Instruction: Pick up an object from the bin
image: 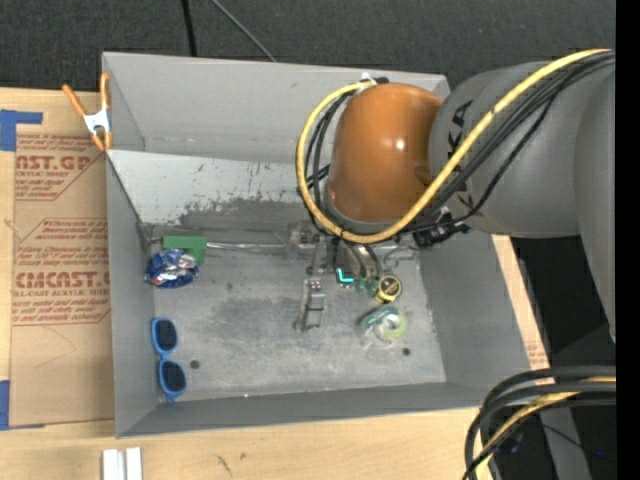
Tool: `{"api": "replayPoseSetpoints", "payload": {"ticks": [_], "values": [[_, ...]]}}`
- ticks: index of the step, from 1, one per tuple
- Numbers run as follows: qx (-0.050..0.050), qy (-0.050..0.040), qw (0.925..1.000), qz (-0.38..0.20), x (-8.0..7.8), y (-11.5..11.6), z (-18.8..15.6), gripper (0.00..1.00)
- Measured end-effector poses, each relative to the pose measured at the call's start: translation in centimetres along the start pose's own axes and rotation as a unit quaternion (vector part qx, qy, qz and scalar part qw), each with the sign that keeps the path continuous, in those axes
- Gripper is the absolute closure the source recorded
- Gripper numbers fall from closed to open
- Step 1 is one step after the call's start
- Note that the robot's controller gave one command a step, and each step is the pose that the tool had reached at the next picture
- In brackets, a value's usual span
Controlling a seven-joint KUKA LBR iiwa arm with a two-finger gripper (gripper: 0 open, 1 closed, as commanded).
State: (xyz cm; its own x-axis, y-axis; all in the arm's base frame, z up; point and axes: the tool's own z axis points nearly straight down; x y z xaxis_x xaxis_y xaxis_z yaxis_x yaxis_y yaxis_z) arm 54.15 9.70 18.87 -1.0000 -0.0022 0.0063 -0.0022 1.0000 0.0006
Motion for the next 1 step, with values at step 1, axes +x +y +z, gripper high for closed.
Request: {"api": "replayPoseSetpoints", "payload": {"ticks": [1], "values": [[-0.001, 0.001, 0.9991, -0.042, 2.95, 7.93, 10.08, 0.0]]}}
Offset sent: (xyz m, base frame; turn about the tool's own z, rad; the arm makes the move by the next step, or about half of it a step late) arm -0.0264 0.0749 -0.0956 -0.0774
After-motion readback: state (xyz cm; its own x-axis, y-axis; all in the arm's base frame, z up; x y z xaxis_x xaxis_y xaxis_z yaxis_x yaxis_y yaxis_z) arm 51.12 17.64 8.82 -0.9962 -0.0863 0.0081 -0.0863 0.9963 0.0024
